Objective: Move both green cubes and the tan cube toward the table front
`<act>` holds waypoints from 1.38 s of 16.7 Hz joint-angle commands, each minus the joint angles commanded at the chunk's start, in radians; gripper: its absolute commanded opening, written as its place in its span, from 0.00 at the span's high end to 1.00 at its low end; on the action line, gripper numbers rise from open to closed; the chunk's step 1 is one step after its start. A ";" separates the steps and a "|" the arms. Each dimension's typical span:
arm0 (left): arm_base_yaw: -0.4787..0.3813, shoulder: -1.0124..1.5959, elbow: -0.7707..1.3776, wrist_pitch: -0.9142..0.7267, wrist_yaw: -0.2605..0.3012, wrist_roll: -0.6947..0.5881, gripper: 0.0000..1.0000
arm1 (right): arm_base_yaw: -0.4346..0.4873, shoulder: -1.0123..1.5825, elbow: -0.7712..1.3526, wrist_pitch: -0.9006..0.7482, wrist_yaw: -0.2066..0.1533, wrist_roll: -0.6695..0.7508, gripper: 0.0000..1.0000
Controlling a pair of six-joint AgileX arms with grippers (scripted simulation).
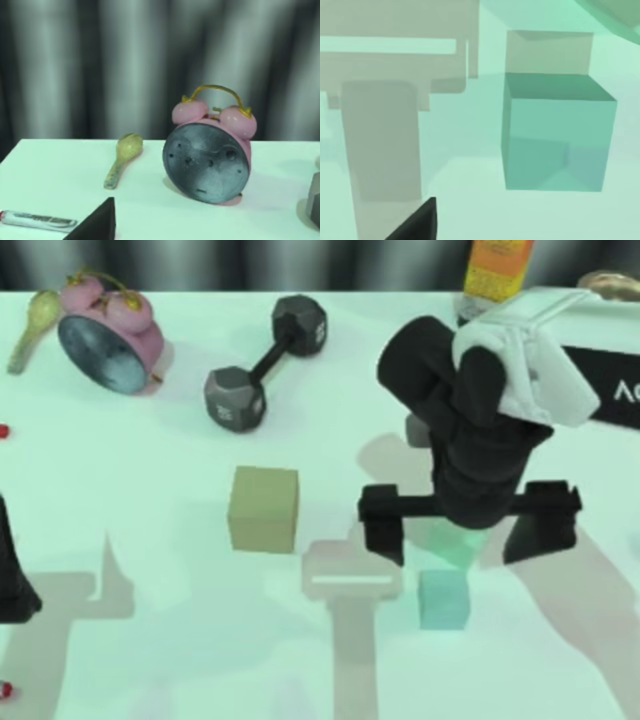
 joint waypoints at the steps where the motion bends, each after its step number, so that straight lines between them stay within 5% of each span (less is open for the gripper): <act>1: 0.000 0.000 0.000 0.000 0.000 0.000 0.00 | -0.002 0.007 0.008 -0.002 0.000 -0.022 0.00; 6: 0.000 0.000 0.000 0.000 0.000 0.000 0.00 | -0.032 0.070 0.084 -0.027 -0.002 -0.272 0.00; 15: 0.000 0.000 0.000 0.000 0.000 0.000 0.00 | -0.129 0.188 0.222 -0.074 -0.012 -0.959 0.00; 23: 0.000 0.000 0.000 0.000 0.000 0.000 0.00 | -0.156 0.199 0.254 -0.072 -0.012 -1.089 0.00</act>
